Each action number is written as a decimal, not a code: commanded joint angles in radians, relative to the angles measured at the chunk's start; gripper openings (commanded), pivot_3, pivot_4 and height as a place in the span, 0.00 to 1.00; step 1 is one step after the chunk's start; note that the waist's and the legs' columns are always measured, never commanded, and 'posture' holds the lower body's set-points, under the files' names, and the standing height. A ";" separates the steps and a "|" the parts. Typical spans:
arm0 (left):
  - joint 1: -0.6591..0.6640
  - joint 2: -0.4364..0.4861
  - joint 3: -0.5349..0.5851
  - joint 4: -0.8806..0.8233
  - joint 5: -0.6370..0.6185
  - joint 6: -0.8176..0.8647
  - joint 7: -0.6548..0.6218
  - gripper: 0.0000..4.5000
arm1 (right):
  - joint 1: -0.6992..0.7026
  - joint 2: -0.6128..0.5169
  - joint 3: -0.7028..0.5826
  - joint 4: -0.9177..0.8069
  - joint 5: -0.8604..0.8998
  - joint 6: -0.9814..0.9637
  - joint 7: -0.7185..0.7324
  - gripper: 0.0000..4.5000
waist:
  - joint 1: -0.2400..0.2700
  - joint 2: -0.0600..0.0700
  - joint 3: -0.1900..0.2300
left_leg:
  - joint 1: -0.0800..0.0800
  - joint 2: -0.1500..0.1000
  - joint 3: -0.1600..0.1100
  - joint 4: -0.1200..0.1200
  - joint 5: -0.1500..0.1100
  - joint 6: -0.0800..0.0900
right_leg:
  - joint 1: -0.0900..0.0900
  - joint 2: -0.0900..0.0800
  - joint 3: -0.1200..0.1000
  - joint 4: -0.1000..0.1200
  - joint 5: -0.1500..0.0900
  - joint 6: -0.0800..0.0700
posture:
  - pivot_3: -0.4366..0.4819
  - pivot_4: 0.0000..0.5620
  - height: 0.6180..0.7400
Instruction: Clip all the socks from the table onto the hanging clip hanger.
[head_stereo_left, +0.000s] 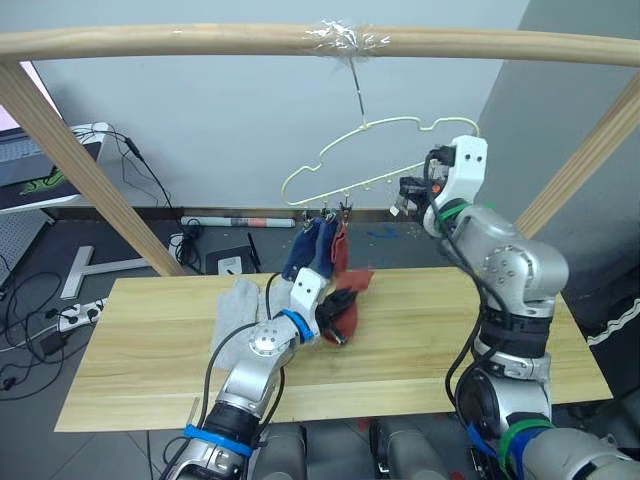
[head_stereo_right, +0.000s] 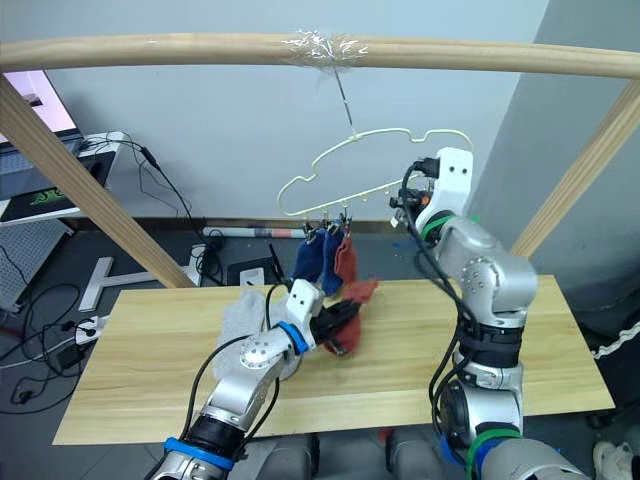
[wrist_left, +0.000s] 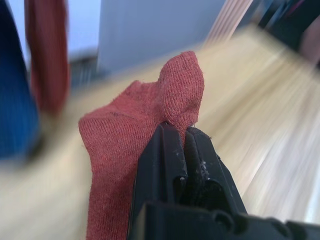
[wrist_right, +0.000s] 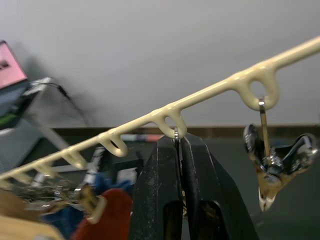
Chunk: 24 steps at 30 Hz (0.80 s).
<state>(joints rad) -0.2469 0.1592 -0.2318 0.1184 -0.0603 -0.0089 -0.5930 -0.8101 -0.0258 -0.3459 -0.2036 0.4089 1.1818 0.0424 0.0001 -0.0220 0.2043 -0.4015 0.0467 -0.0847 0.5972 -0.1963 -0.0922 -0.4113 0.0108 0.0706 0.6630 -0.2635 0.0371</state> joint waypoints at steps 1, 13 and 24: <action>-0.012 0.004 -0.022 -0.084 0.033 -0.152 0.004 0.01 | -0.076 0.013 -0.160 -0.004 0.082 0.188 -0.044 0.00 | 0.000 0.000 0.000 | 0.000 0.000 0.000 0.000 0.000 0.000 | 0.000 0.000 0.000 0.000 0.000 0.000 | 0.55 0.33 1.00; -0.058 -0.010 -0.035 -0.045 0.093 -0.371 0.060 0.01 | -0.245 0.045 -0.445 0.073 0.071 0.431 -0.112 0.00 | 0.000 0.000 0.000 | -0.001 0.000 0.000 0.000 0.000 0.000 | 0.000 0.000 0.000 -0.001 0.000 0.000 | 0.54 0.33 1.00; -0.085 -0.036 -0.030 -0.020 0.086 -0.371 0.091 0.01 | -0.250 0.081 -0.470 0.064 0.104 0.433 -0.150 0.00 | -0.001 0.000 0.000 | -0.001 0.000 0.000 0.000 0.000 0.000 | 0.000 0.000 0.000 -0.001 0.000 0.000 | 0.55 0.33 1.00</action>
<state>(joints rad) -0.3200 0.1310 -0.2665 0.1230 0.0372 -0.3598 -0.5121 -1.0609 0.0595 -0.7958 -0.1207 0.5076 1.6068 -0.0867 -0.0004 -0.0216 0.2045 -0.4021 0.0462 -0.0847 0.5970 -0.1965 -0.0919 -0.4115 0.0109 0.0704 0.6621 -0.2637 0.0372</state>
